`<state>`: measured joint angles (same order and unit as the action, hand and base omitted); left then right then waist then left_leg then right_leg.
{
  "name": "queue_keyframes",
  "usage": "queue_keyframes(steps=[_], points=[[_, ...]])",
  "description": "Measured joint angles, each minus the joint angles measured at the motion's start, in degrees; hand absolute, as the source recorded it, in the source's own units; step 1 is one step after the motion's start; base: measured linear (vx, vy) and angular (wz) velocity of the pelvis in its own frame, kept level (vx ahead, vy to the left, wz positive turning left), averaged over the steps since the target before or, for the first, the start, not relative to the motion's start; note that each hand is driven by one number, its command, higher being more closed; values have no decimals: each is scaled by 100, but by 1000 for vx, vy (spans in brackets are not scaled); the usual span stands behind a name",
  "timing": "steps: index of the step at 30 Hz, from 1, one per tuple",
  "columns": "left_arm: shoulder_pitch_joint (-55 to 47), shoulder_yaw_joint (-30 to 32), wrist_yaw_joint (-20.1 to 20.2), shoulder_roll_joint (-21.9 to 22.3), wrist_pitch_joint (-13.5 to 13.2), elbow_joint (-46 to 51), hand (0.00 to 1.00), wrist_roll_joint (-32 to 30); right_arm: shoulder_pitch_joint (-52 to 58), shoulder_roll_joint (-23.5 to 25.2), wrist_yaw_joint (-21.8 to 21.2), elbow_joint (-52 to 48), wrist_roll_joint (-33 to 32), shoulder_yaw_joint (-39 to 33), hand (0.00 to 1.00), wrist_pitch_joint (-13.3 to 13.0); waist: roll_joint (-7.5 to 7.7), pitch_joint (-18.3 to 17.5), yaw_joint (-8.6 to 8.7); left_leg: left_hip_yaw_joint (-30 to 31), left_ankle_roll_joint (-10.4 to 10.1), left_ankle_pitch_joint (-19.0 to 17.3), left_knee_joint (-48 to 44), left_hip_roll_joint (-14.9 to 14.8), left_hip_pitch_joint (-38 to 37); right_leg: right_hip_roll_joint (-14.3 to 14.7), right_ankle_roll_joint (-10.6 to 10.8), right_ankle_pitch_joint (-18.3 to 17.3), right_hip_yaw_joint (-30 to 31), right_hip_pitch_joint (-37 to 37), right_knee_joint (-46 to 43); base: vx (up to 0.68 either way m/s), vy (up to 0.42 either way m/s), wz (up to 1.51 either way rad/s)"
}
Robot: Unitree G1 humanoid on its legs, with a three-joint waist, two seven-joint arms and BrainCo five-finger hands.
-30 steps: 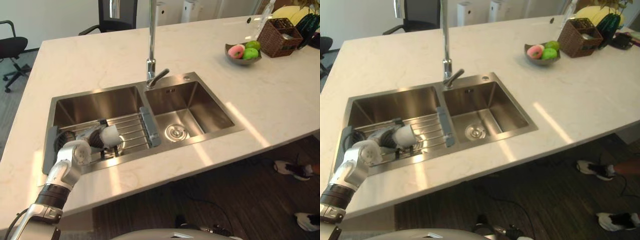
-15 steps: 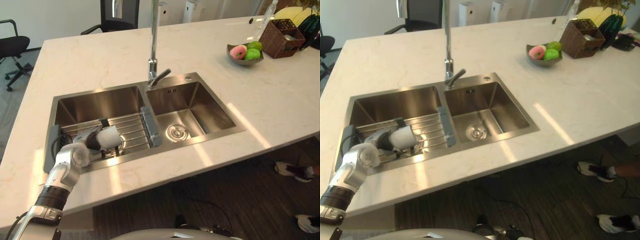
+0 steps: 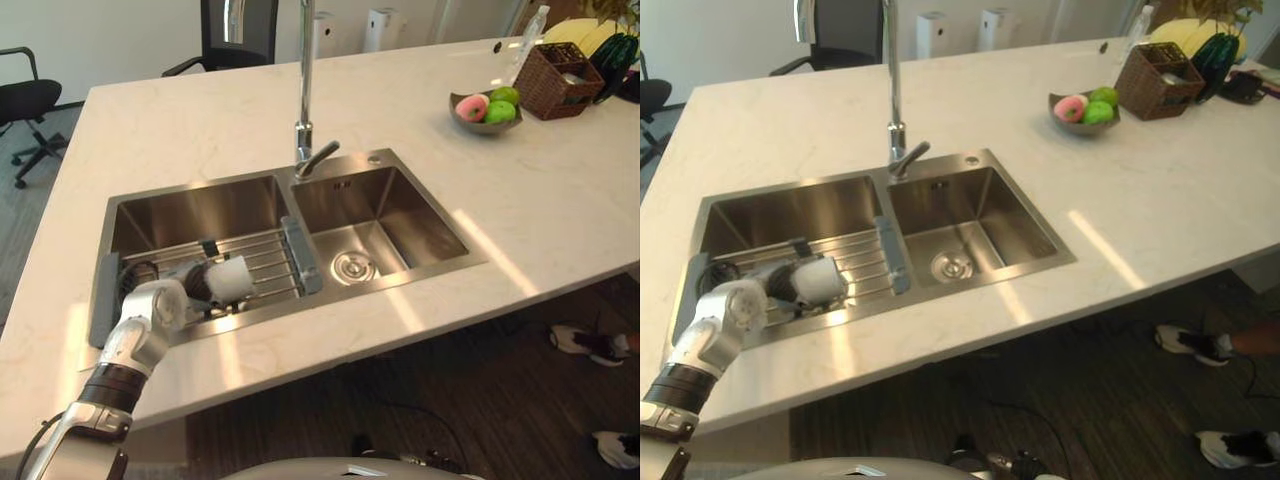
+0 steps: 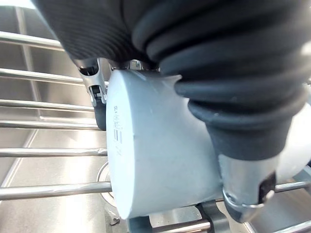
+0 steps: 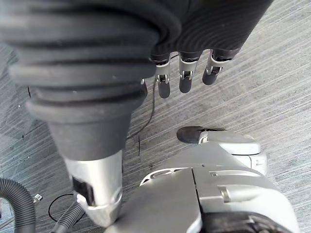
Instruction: Walk over to the sink, pick up the cup, carry it to the dishwasher, place the cup inside the dishwasher, then close the dishwasher door
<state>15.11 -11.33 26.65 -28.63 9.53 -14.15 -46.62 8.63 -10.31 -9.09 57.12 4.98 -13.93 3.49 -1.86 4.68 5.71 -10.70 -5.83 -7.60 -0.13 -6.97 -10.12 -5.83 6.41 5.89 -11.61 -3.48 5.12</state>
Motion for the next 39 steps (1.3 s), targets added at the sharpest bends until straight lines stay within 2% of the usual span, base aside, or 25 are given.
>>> queue_keyframes(steps=[3,9,11,15,17,18,20,24,26,27,29,30,32,35,39], points=[[1,-35,-110,-21,-134,17,100,165,-37,-11,-1,20,3,32,0,-34,-1,0,47,0,1,0,21,4,-10,0,1,0,-4,2,0,0,0,0],[-388,-172,-677,-50,-696,358,100,1059,-46,11,109,29,2,65,0,-138,0,6,61,8,3,-2,26,6,-10,-1,0,0,-28,10,0,0,0,0],[-515,-125,-923,-39,-735,454,100,1314,-45,15,194,28,2,80,0,-168,6,10,56,22,4,-1,24,6,-9,-1,0,0,-36,20,0,0,0,2],[-880,13,-1413,58,-1112,741,100,1838,-16,29,244,13,0,68,0,-208,3,15,35,78,14,6,22,7,10,-8,0,0,-127,22,-1,-1,0,6],[-983,44,-1663,132,-1192,880,100,2119,-18,43,328,7,1,71,0,-207,6,16,19,106,19,12,22,9,24,-13,0,0,-175,18,-1,-21,-5,7],[-1042,191,-1897,268,-1268,984,100,2481,-9,73,396,7,-1,66,0,-205,7,17,-25,108,20,12,22,9,25,-14,0,0,-177,19,-1,-25,-4,3],[-1053,464,-2203,461,-1322,1133,100,2818,14,80,446,3,-2,58,0,-206,10,19,-79,111,21,15,22,9,24,-16,0,0,-181,15,-2,0,0,0],[-1075,1000,-2971,712,-1540,1403,100,3571,26,106,485,-3,-2,31,0,-206,20,25,-99,136,25,20,21,12,8,-23,0,0,-213,-24,-2,-32,-4,4],[-1133,1301,-3431,905,-1662,1645,100,4225,30,152,614,-22,-9,38,0,-194,33,31,-123,141,30,23,21,21,6,-33,0,0,-247,-56,-1,-60,-2,2],[-1150,1381,-3523,972,-1703,1704,100,4378,34,163,636,-36,-12,41,0,-182,38,33,-131,143,35,26,22,28,12,-40,0,0,-253,-57,-1,-72,0,3],[-1185,1659,-3903,1268,-1951,1917,100,5021,79,218,716,-139,-49,57,0,-94,51,37,-169,227,61,49,22,54,56,-76,0,0,-325,-61,-1,-46,1,14],[-1201,1736,-3964,1327,-2004,1984,100,5131,87,229,722,-160,-69,61,0,-71,56,36,-182,254,65,55,21,58,72,-81,0,0,-342,-63,-1,-34,-2,19],[-1277,2018,-4295,1428,-2357,2179,100,5376,85,261,798,-216,-127,92,0,28,85,29,-243,307,61,78,20,56,100,-83,0,1,-399,-61,-1,-28,-6,14],[-1366,2327,-4660,1612,-2701,2535,100,5448,77,290,855,-209,-133,149,0,50,103,17,-322,373,63,104,-8,60,185,-99,-4,3,-468,-71,-24,-31,-7,16],[-1429,2552,-4985,1874,-3007,2911,100,5551,70,345,946,-188,-133,152,0,51,137,-17,-526,437,58,113,-95,59,274,-102,-14,14,-475,-68,-39,-48,-4,10]])
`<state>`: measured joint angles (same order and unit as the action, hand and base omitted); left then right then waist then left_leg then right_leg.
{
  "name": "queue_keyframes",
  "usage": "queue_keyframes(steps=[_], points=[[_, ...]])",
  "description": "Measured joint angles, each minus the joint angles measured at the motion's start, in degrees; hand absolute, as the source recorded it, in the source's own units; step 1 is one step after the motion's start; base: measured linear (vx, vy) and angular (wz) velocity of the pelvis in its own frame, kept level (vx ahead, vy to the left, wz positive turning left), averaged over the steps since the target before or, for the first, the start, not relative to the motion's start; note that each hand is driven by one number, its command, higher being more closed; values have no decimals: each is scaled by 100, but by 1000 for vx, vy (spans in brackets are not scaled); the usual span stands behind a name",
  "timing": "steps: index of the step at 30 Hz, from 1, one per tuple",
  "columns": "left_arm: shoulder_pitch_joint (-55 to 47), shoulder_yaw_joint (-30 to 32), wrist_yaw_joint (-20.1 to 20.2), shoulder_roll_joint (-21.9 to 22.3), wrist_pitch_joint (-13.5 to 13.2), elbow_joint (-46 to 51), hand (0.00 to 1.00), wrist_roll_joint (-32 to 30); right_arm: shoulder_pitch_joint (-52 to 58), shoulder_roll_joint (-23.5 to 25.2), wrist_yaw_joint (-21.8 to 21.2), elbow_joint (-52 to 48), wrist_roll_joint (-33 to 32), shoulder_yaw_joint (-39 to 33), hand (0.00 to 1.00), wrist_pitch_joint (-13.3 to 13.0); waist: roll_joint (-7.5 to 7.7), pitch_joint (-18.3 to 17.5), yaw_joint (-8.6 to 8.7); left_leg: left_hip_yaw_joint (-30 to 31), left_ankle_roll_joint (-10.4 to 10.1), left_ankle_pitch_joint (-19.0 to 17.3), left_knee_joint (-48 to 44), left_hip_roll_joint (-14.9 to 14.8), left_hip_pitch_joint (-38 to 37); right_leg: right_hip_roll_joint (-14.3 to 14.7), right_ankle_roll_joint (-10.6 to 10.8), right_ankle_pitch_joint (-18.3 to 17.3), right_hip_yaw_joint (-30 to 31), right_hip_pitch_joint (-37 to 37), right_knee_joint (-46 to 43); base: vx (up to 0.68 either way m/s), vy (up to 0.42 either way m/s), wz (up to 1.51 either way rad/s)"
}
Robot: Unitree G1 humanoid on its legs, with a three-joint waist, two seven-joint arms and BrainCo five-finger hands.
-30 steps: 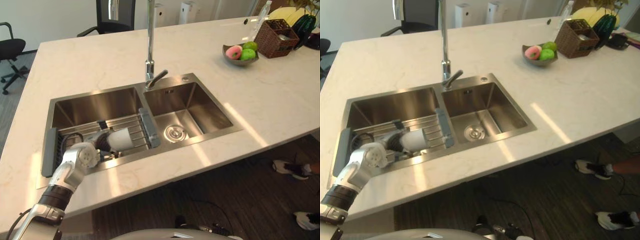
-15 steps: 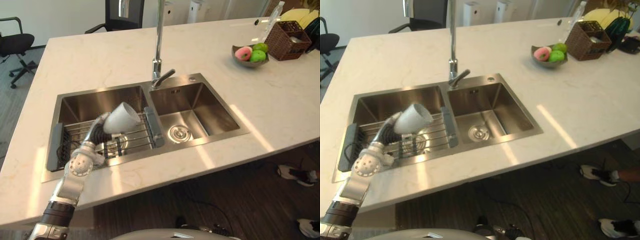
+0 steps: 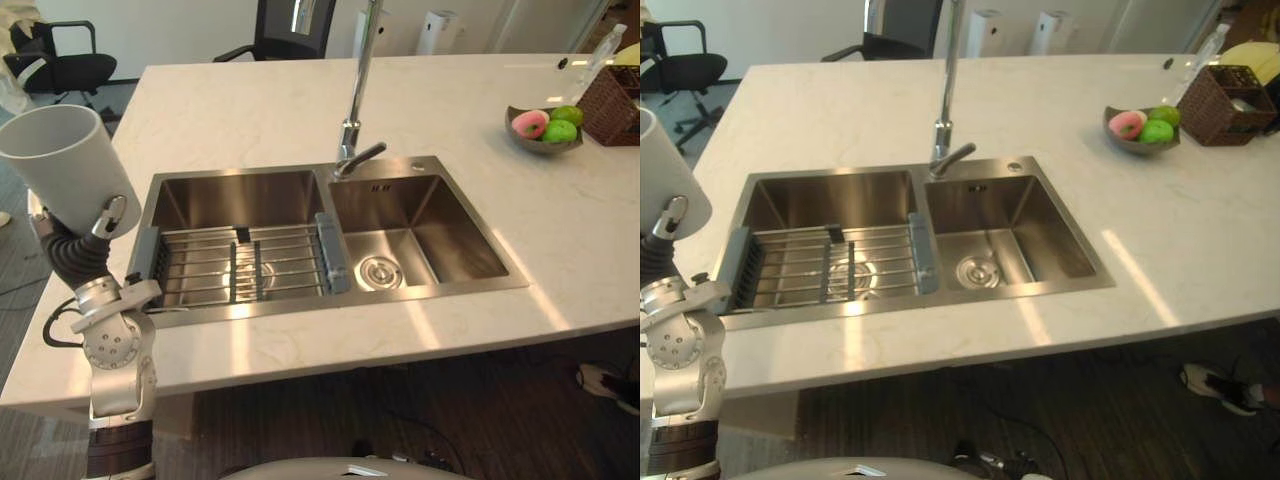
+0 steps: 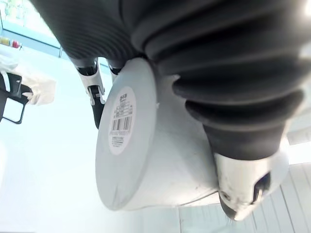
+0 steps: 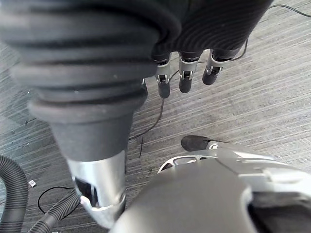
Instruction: Walk over to the sink, pick up the cup, carry it to the dishwasher, place the cup inside the dishwasher, then close the dishwasher door
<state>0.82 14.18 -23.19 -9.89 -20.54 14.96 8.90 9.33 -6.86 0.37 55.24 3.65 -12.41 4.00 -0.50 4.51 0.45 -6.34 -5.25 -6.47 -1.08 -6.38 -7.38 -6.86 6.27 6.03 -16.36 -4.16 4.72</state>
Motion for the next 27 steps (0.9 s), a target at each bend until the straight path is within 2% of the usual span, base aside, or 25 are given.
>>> queue_keyframes(steps=[6,7,12,16,17,21,22,25,27], points=[[-164,306,-64,217,-87,243,100,3,-45,46,253,109,2,-2,0,-1,44,-59,-77,17,-4,17,-73,-9,95,1,-24,46,1,23,0,-72,-10,2],[-273,328,-25,438,-121,490,100,4,-44,-36,280,191,6,-3,0,0,-83,-338,-222,24,-11,58,-43,-7,135,9,-31,59,6,72,-4,0,0,0],[-275,341,-41,507,-126,561,100,53,26,-39,273,170,2,-15,0,-40,-86,-354,-212,-138,-27,31,-104,-21,135,47,-35,95,228,203,-3,-4,2,-20],[-222,-123,-19,696,-148,643,100,127,313,14,136,172,-475,-254,0,-438,-136,-327,95,-123,-28,-31,-245,-45,229,70,-52,123,297,255,-4,-22,-4,-9],[-212,-197,-11,723,-148,642,100,138,360,14,129,171,-581,-267,0,-515,-143,-324,134,-122,-28,-31,-247,-48,229,74,-54,122,297,255,-4,0,0,0],[-171,-434,0,900,-264,531,100,230,733,76,32,174,-1291,-472,0,-1118,-189,-310,291,-142,-45,-61,-287,-117,210,136,-84,93,337,230,-6,-23,-20,-3],[-148,-431,-17,898,-315,388,100,230,776,74,-40,175,-1423,-477,0,-1313,-216,-309,293,-132,-41,-69,-283,-144,211,164,-80,0,371,198,-13,-30,-33,7],[-203,-385,-56,899,-316,188,100,231,913,74,-109,205,-1522,-482,0,-1550,-280,-262,314,147,25,-54,-302,-155,244,268,-70,-404,746,199,-433,1,-40,60],[-389,-188,-180,891,-319,196,100,229,841,74,-126,216,-1498,-464,0,-1612,-285,-229,163,354,111,-119,-591,-126,356,177,-48,-716,523,227,-918,-3,-23,76]])
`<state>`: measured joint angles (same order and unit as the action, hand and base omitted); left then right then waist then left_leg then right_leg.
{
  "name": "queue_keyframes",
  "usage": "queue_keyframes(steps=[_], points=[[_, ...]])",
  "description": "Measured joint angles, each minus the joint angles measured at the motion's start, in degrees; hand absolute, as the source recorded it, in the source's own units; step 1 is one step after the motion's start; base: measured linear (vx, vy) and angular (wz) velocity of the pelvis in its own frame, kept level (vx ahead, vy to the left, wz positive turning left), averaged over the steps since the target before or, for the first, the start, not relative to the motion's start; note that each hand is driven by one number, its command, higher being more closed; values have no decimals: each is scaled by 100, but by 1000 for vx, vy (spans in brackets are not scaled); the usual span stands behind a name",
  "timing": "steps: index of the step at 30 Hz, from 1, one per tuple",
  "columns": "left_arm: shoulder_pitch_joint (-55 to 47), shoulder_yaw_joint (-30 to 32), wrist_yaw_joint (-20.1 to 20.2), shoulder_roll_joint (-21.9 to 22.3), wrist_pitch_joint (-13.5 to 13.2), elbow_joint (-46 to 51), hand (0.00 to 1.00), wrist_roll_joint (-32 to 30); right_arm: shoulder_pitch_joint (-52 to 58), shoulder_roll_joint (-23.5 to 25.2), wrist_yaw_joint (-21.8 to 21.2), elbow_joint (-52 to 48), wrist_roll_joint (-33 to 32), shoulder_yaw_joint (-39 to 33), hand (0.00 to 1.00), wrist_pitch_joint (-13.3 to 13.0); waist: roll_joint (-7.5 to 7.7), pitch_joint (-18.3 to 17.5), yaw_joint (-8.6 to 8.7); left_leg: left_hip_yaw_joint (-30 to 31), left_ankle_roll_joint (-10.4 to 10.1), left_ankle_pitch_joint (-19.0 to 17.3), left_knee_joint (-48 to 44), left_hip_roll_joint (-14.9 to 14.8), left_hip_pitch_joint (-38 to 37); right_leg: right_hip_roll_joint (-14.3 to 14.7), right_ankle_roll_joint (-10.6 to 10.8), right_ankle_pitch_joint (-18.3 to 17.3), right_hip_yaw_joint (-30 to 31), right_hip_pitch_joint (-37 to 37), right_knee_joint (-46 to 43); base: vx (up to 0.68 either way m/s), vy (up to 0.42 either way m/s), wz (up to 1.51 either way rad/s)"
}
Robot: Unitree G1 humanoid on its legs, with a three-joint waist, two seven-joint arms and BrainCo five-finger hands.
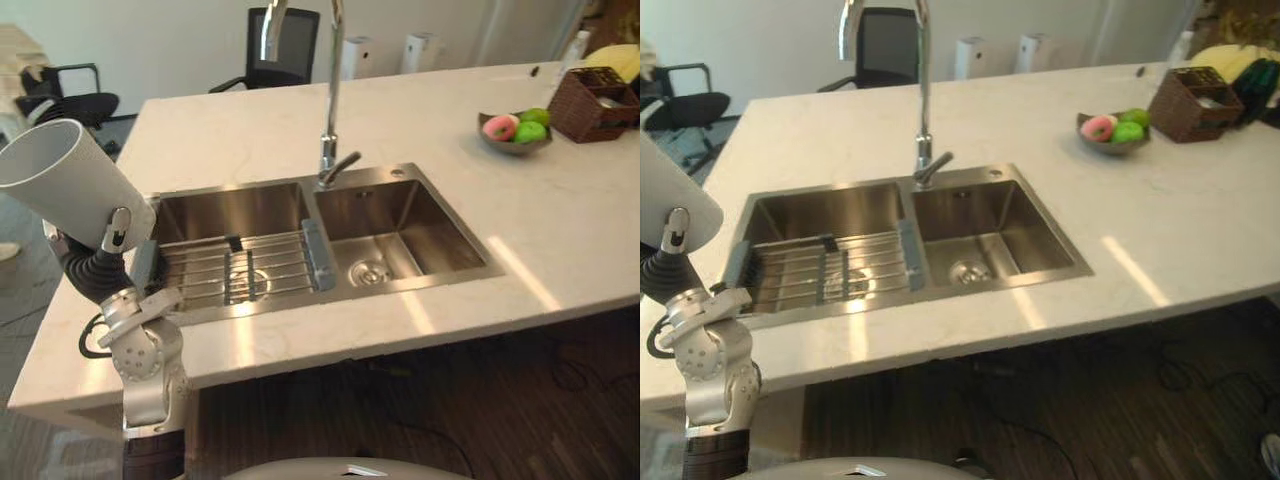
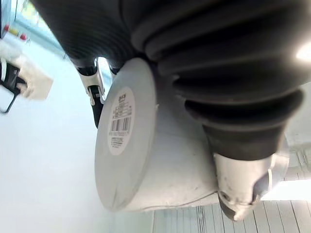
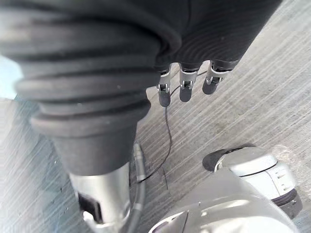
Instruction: Walk over to the sink, pick up the cup, carry it to the dishwasher, place the cup inside the dishwasher, then close the dishwasher door
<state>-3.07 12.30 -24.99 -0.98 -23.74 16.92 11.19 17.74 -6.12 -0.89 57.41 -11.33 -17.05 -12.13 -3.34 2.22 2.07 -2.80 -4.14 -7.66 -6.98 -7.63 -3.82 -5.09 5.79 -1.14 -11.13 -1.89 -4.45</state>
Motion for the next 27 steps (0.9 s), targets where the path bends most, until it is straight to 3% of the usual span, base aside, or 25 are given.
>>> queue_keyframes(steps=[1,3,4,6,7,8,9,10,11,12,13,14,15,16,17,18,19,20,21,22,23,24,25,26,27], points=[[-93,73,-52,0,0,12,100,1,-11,0,-18,5,18,9,0,-33,-20,42,-65,80,64,-49,-176,35,137,-76,4,-174,-138,46,-229,-17,-8,111],[-281,201,-100,-2,1,108,100,1,-165,-17,-61,75,55,8,0,-49,1,153,-186,487,-4,1,-484,128,488,-176,-59,-496,-348,70,-646,-14,-34,154],[-396,280,-107,-2,1,207,100,0,-278,-53,-115,193,81,5,0,-59,-72,272,-240,623,-24,61,-561,176,603,-223,-61,-591,-514,57,-751,-65,-56,166],[-597,422,-106,-6,-1,270,100,17,-519,-146,-169,356,205,4,0,-155,-116,489,-413,674,160,339,-697,335,947,-263,-173,-724,-908,41,-902,-95,-57,180],[-576,412,-84,-5,0,247,100,114,-706,-197,-166,489,250,-25,0,-186,-83,638,-450,233,669,699,-1001,475,1313,-255,-316,-810,-1055,10,-896,-129,-78,268],[-564,404,29,25,-5,266,100,251,-723,-223,-173,571,258,-170,0,-164,18,755,-435,-326,1102,1170,-495,571,1294,-405,-465,-792,-1358,-45,-733,-148,-45,281],[-561,469,89,51,-18,315,100,326,-765,-213,-167,642,247,-282,0,-163,30,772,-458,-846,1267,972,-629,474,1289,-482,-367,-723,-1739,-88,-706,-191,-24,249],[-548,548,118,50,-56,390,100,415,-862,-302,-163,654,203,-401,0,-158,-8,794,-521,-1908,1565,217,-1795,52,1272,-590,-371,-727,-2252,-133,-810,-163,-8,193],[-564,553,150,51,-82,488,100,447,-888,-437,-174,575,152,-457,0,-159,-12,787,-552,-2514,1548,-59,-2733,-386,988,-750,-418,-755,-2572,-183,-959,-144,-22,174],[-577,535,186,58,-99,550,100,446,-867,-494,-174,508,141,-478,0,-169,-42,768,-523,-2653,1452,-69,-3062,-616,812,-832,-451,-776,-2771,-208,-1071,-79,-2,173],[-617,377,298,86,-103,739,100,444,-797,-599,-218,378,150,-592,0,-188,-143,682,-470,-2805,1313,184,-3447,-1067,492,-1021,-477,-882,-3264,-209,-1352,-34,94,197],[-614,229,450,101,-114,883,100,443,-709,-652,-257,251,158,-719,0,-193,-212,607,-415,-2911,1090,470,-3323,-1295,397,-1283,-304,-1110,-3747,-211,-1773,-36,116,216],[-533,167,527,81,-118,884,100,446,-700,-670,-286,250,176,-808,0,-159,-216,581,-355,-3101,1125,444,-3189,-1136,492,-1438,-252,-1138,-3919,-218,-1840,-58,123,233],[-567,94,651,64,-120,869,100,507,-628,-494,-325,286,178,-840,0,-133,-39,476,-302,-3300,1247,448,-2334,-773,443,-1463,-324,-1022,-4149,-211,-1384,-82,87,201],[-555,77,706,83,-137,846,100,545,-601,-358,-363,355,178,-874,0,-144,8,430,-252,-3427,1238,363,-2103,-649,338,-1384,-286,-773,-4349,-318,-992,-74,66,231],[-510,15,818,126,-202,824,100,595,-617,-263,-371,456,172,-892,0,-105,-51,387,-283,-3994,1151,257,-2043,-806,114,-1268,-188,-549,-4979,-587,-833,-52,103,251],[-415,-204,938,172,-258,670,100,667,-633,-211,-364,423,149,-881,0,-9,-175,313,-222,-4160,668,193,-1431,-693,-8,-1284,-187,-550,-5608,-747,-1048,-44,114,250],[-360,-356,1042,179,-258,563,100,697,-619,-204,-357,442,146,-854,0,52,-178,311,-210,-4208,635,174,-1168,-592,-33,-1383,-190,-551,-5886,-830,-1220,-82,182,251],[-348,-571,1164,199,-242,407,100,778,-614,-234,-349,434,138,-741,0,128,-171,299,-226,-4157,491,269,-676,-357,-115,-1708,-243,-574,-6235,-990,-1795,-96,195,197],[-366,-670,1233,261,-239,407,100,848,-686,-304,-350,437,70,-627,0,174,-158,281,-245,-3968,384,384,-222,-131,-228,-2227,-612,-743,-6385,-943,-2868,-109,184,165],[-348,-647,1274,276,-264,408,100,917,-770,-302,-349,424,21,-607,0,212,-161,284,-246,-3876,377,386,-66,-127,-238,-2276,-406,-951,-6368,-814,-3024,-78,105,102],[-311,-589,1304,236,-268,346,100,1012,-969,-281,-350,399,3,-536,0,262,-155,294,-252,-3778,159,521,159,-189,-233,-2046,-303,-1248,-6283,-435,-2742,-57,8,54],[-297,-631,1326,140,-247,200,100,1007,-1007,-259,-349,316,4,-392,0,284,24,294,-285,-3729,11,571,226,-135,-292,-1801,-685,-841,-6260,-180,-2068,-26,-27,37],[-311,-679,1327,67,-225,186,100,1003,-998,-223,-353,303,9,-328,0,289,202,318,-301,-3678,-89,518,218,-54,-373,-1744,-875,-344,-6254,-128,-1693,-24,-40,6],[-432,-876,1323,154,-225,28,100,997,-974,-308,-355,312,16,-250,0,327,107,282,-393,-3632,-271,293,281,-148,-500,-1585,-849,-343,-6198,-290,-1531,0,0,0]])
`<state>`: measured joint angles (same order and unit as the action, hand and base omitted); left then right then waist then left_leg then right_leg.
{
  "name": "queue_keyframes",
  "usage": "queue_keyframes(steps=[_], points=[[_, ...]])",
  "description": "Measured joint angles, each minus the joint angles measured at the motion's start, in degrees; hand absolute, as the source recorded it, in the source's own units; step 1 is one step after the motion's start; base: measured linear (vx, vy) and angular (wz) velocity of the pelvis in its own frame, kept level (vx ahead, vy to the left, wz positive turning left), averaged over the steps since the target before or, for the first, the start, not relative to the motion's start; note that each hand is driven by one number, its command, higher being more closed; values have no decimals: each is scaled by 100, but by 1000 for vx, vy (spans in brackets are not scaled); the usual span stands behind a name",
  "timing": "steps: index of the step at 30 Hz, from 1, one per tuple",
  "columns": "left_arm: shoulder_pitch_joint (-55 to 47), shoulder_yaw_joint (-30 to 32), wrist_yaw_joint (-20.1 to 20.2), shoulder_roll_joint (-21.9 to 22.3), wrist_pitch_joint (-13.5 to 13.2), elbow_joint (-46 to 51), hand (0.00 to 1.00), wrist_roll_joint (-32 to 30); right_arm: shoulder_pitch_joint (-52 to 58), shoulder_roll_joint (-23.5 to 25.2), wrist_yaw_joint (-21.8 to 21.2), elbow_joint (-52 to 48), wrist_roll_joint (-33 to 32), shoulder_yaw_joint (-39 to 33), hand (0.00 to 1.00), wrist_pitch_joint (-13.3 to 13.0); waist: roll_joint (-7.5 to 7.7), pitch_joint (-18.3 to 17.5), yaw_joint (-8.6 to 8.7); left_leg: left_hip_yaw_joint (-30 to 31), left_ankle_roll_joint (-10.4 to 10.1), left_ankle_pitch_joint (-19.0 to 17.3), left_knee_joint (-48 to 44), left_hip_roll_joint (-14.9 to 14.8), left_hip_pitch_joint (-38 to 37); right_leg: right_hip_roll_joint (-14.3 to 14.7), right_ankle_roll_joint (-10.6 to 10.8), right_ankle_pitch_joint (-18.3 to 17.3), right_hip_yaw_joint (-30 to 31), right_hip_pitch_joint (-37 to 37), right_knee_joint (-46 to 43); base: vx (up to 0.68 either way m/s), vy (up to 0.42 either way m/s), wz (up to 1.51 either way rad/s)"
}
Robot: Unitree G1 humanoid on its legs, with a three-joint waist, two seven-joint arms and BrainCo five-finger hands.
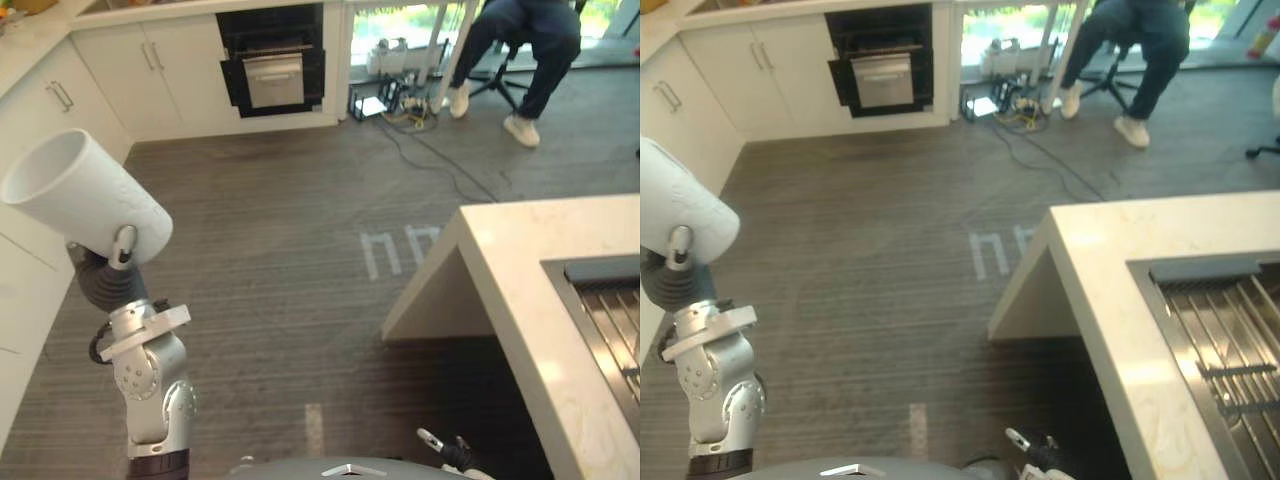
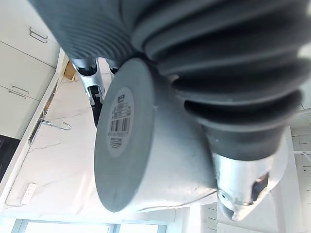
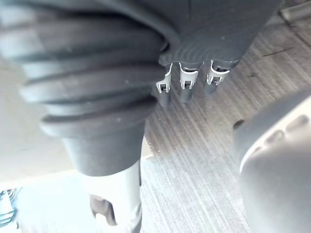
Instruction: Walk over to the sink, pick up the cup, carry it to the dishwasher, place the cup inside the dishwasher, then close the dishwasher door
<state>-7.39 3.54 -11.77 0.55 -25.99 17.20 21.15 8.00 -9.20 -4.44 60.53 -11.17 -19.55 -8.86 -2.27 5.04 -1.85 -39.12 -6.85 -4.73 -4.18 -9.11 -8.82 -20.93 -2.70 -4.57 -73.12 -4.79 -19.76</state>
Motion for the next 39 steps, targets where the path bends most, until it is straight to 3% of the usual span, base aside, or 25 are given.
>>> queue_keyframes(steps=[1,2,4,5,6,7,8,9,12,13,19,22,23,25,26,27,28,30,31,32,34,36,37,39], points=[[-34,-207,-2,51,26,-92,100,-1,57,-77,-10,-11,8,13,0,10,-64,-20,-14,68,-2,-80,27,-64,3,44,-58,105,421,45,-30,-41,42,38],[7,-538,41,39,52,-208,100,-15,136,-101,-25,-12,14,-50,0,-40,-141,-80,58,351,21,-74,-14,-6,141,169,-279,274,1663,236,70,-56,60,89],[178,-1006,168,8,28,-468,100,-73,365,-90,-16,5,-25,-177,0,-100,-162,-93,217,1167,173,12,-32,145,399,271,-443,463,3686,519,-44,-46,5,152],[391,-1320,216,-60,-7,-773,100,-69,528,127,-11,12,-96,-253,0,-133,-213,-95,337,1750,232,42,-17,95,481,758,181,-51,5274,603,200,-23,-59,160],[504,-1381,222,-103,-16,-946,100,-68,590,259,-12,13,-118,-252,0,-142,-208,-62,396,1988,245,78,-6,77,572,1090,324,-285,5932,570,475,-37,-75,173],[748,-1402,212,-129,-13,-1242,100,-67,635,489,-17,25,-207,-244,0,-146,7,9,455,2279,259,241,99,125,617,1513,368,-427,6850,493,948,-80,-72,147],[870,-1406,198,-249,-9,-1406,100,-69,696,675,-12,24,-238,-225,0,-181,307,51,498,2477,221,308,173,336,619,1642,279,54,7191,437,1254,-80,-106,132],[868,-1414,195,-290,-10,-1463,100,-76,711,696,-12,32,-253,-189,0,-213,418,61,542,2542,195,310,234,415,561,1571,634,-46,7081,378,1204,-23,-74,80],[743,-1548,57,-293,22,-1540,100,-216,686,589,-36,-34,-251,-130,0,-369,281,-13,515,2611,83,582,913,390,147,1624,631,-84,6909,190,1296,9,-28,25],[635,-1577,-195,-862,247,-1330,100,-297,455,476,-58,-107,-193,760,0,-473,413,-167,590,2816,143,600,914,574,88,1531,761,184,6758,-218,1860,-9,-10,8],[635,-1501,-196,-848,248,-1330,100,-301,464,476,-74,-106,-195,755,0,-471,418,-161,661,2816,191,562,911,580,88,1535,761,184,6787,-212,1912,0,0,-1],[622,-1441,-230,-775,247,-1306,100,-300,521,486,-218,-106,-201,729,0,-429,433,-164,668,2803,255,285,683,557,202,1543,767,39,6912,-127,1795,8,-3,-5],[598,-1425,-252,-738,247,-1264,100,-299,521,495,-275,-111,-201,713,0,-392,448,-142,645,2796,247,97,353,524,349,1544,772,-44,6941,-68,1694,30,-28,-11],[294,-1320,-295,-485,246,-858,100,-295,568,483,-354,-296,-262,715,0,-263,324,25,517,2790,136,-745,-1633,94,993,1741,655,-434,7104,-20,1141,58,-22,-23],[214,-1298,-297,-411,241,-757,100,-289,600,436,-398,-357,-291,734,0,-245,276,60,483,2842,189,-796,-2365,-57,1279,1826,577,-530,7113,-18,984,66,-3,-16],[49,-1245,-294,-274,238,-580,100,-273,644,390,-490,-444,-326,764,0,-213,178,98,447,2935,239,-705,-3729,-349,1892,1946,429,-737,7123,-58,750,127,33,0],[-74,-1207,-291,-209,223,-469,100,-266,669,393,-566,-478,-410,752,0,-203,262,143,386,2961,215,-601,-4612,-503,2348,1950,445,-881,7093,-184,651,213,64,15],[-117,-1187,-216,-229,219,-474,100,-218,637,377,-718,-477,-527,588,0,-197,201,185,287,2844,355,-943,-4406,-384,2598,1853,506,-1017,7007,-436,695,231,106,27],[-118,-1060,-144,-220,215,-479,100,-217,545,363,-775,-441,-544,430,0,-211,200,207,282,2825,460,-958,-3630,-77,2719,1702,612,-1105,6913,-578,761,250,167,30],[-132,-933,-122,-213,204,-463,100,-219,449,328,-811,-394,-560,325,0,-228,200,207,232,2939,531,-640,-2540,278,2766,1542,741,-1196,6888,-678,827,266,198,20],[-243,-715,-119,-187,186,-446,100,-220,364,275,-830,-283,-641,254,0,-238,226,220,102,3183,717,273,-1935,624,2664,1383,814,-1305,7079,-872,1022,363,243,-9],[-307,-452,-128,-78,164,-497,100,-217,189,392,-913,-182,-647,249,0,-290,250,289,77,3162,646,-297,-2522,721,2781,1555,730,-1289,7387,-969,887,411,158,2],[-405,-381,-103,-52,116,-496,100,-188,158,401,-906,-107,-641,244,0,-301,235,289,-28,3143,787,-592,-2894,700,2881,1536,731,-1297,7462,-965,808,406,183,-2],[-476,-358,8,-68,113,-501,100,-26,158,409,-866,21,-634,222,0,-299,354,266,-27,3090,966,-897,-3002,887,2758,1366,737,-1288,7576,-1006,533,406,211,6]])
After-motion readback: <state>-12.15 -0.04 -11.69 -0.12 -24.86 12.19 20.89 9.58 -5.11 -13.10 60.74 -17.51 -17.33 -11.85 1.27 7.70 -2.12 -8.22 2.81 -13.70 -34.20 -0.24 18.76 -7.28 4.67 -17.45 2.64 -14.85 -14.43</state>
